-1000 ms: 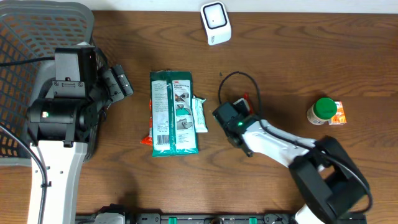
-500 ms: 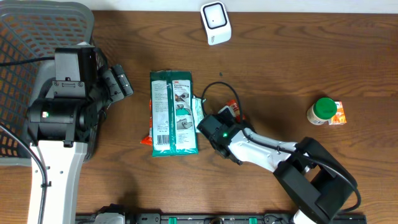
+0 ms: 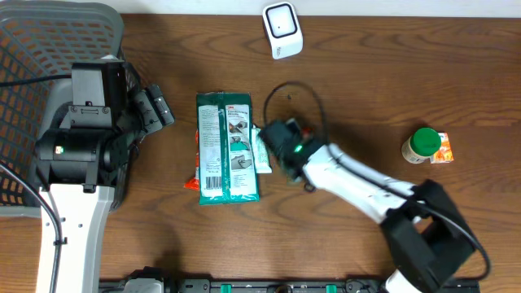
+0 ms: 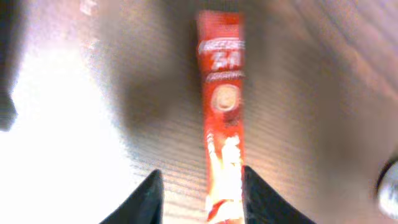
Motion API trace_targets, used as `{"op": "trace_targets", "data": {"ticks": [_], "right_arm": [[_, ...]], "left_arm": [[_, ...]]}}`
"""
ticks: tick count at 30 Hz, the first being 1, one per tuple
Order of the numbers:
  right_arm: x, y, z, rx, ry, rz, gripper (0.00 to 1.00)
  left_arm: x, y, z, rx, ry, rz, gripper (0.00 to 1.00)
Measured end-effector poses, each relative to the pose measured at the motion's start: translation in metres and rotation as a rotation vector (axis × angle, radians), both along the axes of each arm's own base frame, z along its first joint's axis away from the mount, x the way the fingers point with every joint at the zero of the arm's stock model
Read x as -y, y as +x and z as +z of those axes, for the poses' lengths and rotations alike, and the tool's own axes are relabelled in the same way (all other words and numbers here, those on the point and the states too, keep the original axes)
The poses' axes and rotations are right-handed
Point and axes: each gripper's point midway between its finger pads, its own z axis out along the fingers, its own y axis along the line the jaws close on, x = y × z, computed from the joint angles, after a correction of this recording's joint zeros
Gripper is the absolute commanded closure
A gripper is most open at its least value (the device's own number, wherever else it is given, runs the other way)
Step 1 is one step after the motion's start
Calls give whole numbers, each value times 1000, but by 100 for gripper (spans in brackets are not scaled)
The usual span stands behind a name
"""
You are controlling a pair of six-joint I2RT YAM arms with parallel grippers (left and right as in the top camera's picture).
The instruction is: Scan the item barcode
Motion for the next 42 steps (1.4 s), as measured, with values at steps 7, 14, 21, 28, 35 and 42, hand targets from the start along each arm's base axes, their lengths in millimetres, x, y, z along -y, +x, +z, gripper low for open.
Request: {"op": "trace_targets", "data": {"ticks": [7,14,21,28,35,42], "right_arm": [[33,14,7,-121,190,-173,99],[46,1,-10,-208,243,-227,99],[48,-21,-33,-258,259,-267,99],[44,-28,-38,-269,270,-264,97],[34,-13,0,-232,318,-235,98],[46,-5,12,-198,345,-272,99]], "left_arm": [[0,0,0,0,0,0,9],[0,0,0,0,0,0,9],[0,0,0,0,0,0,9],[0,0,0,0,0,0,9],[0,0,0,0,0,0,9],[0,0,0,0,0,0,9]]}}
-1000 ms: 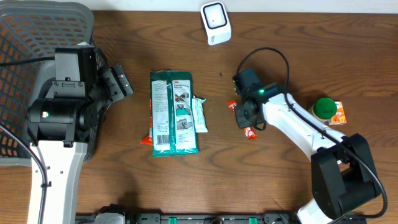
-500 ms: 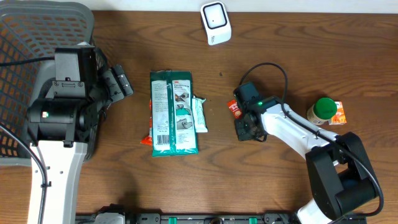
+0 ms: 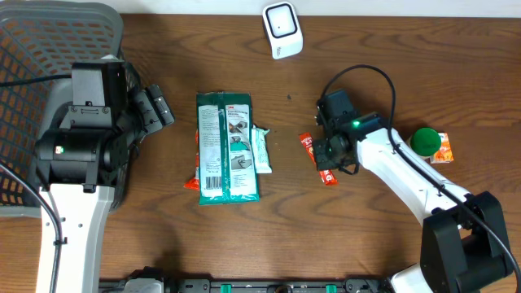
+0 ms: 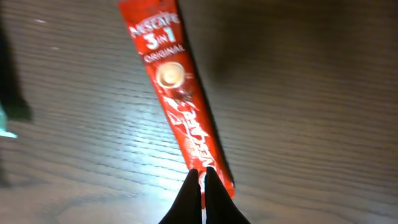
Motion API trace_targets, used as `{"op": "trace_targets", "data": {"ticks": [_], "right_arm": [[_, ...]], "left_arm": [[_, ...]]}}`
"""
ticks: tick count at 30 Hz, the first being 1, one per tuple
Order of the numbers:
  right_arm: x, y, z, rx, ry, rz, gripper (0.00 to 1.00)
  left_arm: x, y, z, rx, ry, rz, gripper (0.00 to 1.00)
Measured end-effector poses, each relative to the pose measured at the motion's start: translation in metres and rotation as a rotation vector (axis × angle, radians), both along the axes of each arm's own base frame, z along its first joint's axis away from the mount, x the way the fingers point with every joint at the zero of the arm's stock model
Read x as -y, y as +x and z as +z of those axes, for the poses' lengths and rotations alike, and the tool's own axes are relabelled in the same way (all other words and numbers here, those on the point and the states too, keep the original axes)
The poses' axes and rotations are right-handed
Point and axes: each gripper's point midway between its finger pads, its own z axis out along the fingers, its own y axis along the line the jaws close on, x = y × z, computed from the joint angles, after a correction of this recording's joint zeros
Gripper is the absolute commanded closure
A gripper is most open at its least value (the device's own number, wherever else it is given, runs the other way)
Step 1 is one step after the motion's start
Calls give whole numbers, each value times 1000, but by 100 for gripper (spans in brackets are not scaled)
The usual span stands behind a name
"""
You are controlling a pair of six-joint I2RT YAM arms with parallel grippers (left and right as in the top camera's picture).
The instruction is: Scan the item barcode
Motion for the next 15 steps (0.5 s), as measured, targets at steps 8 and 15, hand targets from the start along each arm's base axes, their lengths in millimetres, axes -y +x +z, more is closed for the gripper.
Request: {"op": "trace_targets", "data": {"ticks": [8,15], "right_arm": [[9,-31,-28,-83,-31,-11,99],[9,-54,-54,-117,-25,-9,96]], "left_arm": [[0,0,0,0,0,0,9],[0,0,0,0,0,0,9]]}}
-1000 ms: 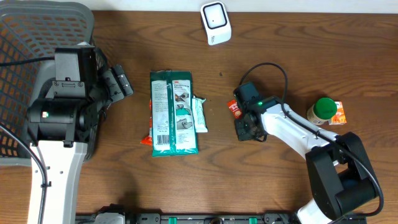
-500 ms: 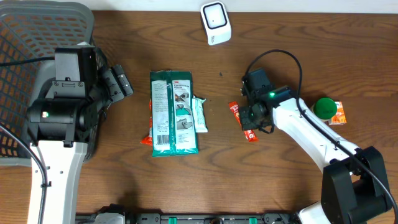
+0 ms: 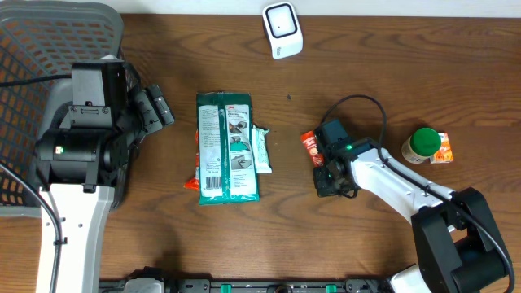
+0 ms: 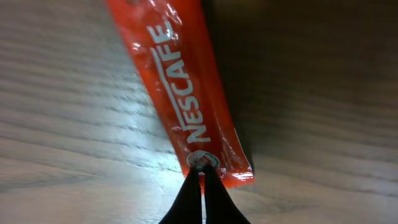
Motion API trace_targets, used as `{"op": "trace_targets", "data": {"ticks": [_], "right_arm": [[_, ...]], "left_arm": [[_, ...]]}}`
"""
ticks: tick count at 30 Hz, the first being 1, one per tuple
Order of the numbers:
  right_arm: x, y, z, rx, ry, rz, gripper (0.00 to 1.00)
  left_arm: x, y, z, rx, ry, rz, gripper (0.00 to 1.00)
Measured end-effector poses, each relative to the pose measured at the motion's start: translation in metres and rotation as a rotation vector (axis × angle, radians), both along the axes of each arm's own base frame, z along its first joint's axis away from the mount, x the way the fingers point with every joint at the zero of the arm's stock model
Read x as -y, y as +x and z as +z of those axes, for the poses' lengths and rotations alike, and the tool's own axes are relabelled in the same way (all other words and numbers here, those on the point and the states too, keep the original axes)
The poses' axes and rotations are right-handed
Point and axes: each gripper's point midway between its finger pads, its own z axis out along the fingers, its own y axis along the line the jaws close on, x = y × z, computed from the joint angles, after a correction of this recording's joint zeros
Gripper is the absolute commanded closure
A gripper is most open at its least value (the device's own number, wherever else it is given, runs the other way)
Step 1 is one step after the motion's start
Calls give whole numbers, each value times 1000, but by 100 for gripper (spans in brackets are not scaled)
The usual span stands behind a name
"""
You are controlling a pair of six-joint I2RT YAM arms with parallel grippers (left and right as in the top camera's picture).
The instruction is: Scan the item barcode
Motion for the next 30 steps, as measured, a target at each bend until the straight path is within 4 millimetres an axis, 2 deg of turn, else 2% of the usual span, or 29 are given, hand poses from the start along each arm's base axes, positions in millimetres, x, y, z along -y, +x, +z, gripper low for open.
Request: {"op": "trace_targets", "data": {"ticks": [6,7,12,14,17,23,30], "right_arm": [[-1,-2,6,-24,0,5,83],[-2,1,11,-23,0,11,77],[-21,39,57,81,45,46,52],[-27,52,73,134,66,61,49],[-30,62,84,184,73,77,49],[-26,69,82,217,40,102,52],[-22,66,49,153,-4,146,63]], "left_arm": [[0,0,0,0,0,0,9],[0,0,0,0,0,0,9],[0,0,0,0,0,0,9],[0,0,0,0,0,0,8],[0,0,0,0,0,0,8],[0,0,0,0,0,0,9],[0,0,0,0,0,0,9]]}}
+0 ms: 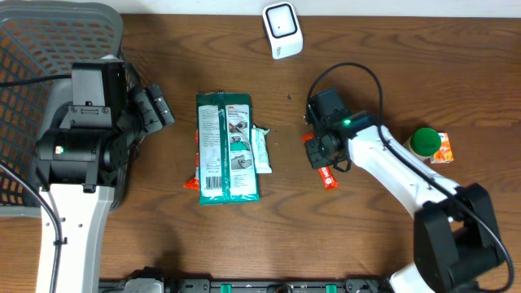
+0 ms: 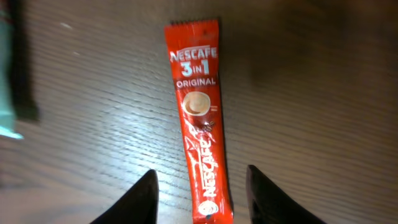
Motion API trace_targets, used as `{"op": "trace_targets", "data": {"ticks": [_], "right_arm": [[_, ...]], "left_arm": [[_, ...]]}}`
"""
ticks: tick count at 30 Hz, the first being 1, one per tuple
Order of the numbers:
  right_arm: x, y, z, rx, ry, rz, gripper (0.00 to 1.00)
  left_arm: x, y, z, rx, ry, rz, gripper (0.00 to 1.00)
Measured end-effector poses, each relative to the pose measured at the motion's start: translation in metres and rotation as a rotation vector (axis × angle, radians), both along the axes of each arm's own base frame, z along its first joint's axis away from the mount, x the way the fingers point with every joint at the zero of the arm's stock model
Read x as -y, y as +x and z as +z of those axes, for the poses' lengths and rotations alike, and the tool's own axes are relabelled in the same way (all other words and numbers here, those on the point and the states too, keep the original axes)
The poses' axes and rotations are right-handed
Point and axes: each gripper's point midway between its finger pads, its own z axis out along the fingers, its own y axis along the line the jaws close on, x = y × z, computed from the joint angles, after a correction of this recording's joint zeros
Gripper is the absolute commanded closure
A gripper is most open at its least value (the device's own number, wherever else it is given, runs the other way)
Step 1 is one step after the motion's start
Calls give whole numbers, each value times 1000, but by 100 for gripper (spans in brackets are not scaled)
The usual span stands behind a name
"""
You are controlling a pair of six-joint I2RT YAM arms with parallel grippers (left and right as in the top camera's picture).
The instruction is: Scan the item barcode
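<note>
A red Nescafe 3-in-1 stick sachet (image 2: 200, 124) lies flat on the wooden table, printed side up. In the overhead view only its ends (image 1: 326, 176) show from under my right arm. My right gripper (image 2: 202, 198) is open just above it, one finger on each side of the sachet's near end, touching nothing. The white barcode scanner (image 1: 282, 30) stands at the far edge of the table. My left gripper (image 1: 155, 107) rests by the left arm's base, far from the sachet, its jaws too small to read.
A green packet (image 1: 226, 146) with a pale pouch (image 1: 262, 149) beside it lies left of the sachet. A green-lidded jar (image 1: 423, 142) and an orange box (image 1: 444, 148) stand at the right. A grey basket (image 1: 49, 32) fills the far left corner.
My right gripper was shut with its tips at the sachet's near end. Now it is open and astride that end. It sits farther from the table's front edge, and the whole sachet shows in the wrist view.
At first the sachet lay between my open right fingers beside the green packet. Then it lay farther right, with the gripper shut at its edge. After that the shut tips were at its near end. Now the gripper is open over it.
</note>
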Motion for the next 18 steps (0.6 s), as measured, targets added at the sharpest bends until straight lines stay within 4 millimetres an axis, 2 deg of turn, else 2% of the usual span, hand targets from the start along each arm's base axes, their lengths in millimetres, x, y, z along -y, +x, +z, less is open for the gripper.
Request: {"op": "trace_targets", "data": {"ticks": [18], "right_arm": [[10,-19,-49,-100,-53,9,66]], "left_arm": [[0,0,0,0,0,0,9]]}}
